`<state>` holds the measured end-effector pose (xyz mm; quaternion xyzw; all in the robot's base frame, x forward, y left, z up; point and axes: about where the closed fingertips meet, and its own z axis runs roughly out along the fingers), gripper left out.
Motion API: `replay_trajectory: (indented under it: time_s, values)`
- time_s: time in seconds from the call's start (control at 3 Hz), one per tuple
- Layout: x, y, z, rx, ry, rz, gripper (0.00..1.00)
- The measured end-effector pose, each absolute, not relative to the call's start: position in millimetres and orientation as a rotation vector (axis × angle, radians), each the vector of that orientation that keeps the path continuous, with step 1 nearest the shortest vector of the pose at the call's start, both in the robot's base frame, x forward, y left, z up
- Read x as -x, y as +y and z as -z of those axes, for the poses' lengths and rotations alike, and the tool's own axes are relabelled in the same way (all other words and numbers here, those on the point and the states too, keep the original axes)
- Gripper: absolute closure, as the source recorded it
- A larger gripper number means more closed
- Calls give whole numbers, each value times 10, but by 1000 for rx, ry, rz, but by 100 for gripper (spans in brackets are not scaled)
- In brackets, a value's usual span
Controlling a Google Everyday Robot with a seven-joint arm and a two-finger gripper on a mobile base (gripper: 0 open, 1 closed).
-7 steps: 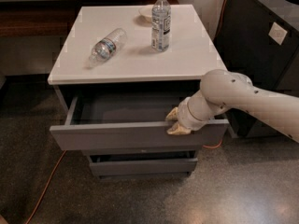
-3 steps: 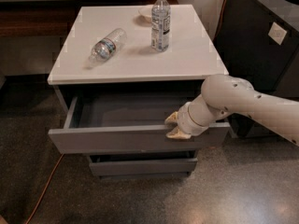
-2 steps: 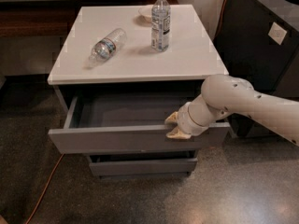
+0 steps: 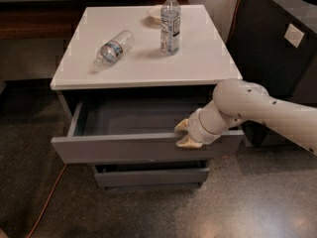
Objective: Place water bottle into top drawer
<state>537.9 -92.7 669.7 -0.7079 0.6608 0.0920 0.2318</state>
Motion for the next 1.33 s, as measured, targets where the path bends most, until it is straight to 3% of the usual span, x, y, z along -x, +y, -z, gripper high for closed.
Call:
replay_trajectory:
  time_s: [0.67, 1.0, 1.33]
  values:
    - [-5378, -927, -6698, 1946, 1817, -253, 53]
    - [-5377, -927, -6698, 1945, 1817, -254, 56]
    - [-5377, -927, -6698, 1945, 1817, -254, 79]
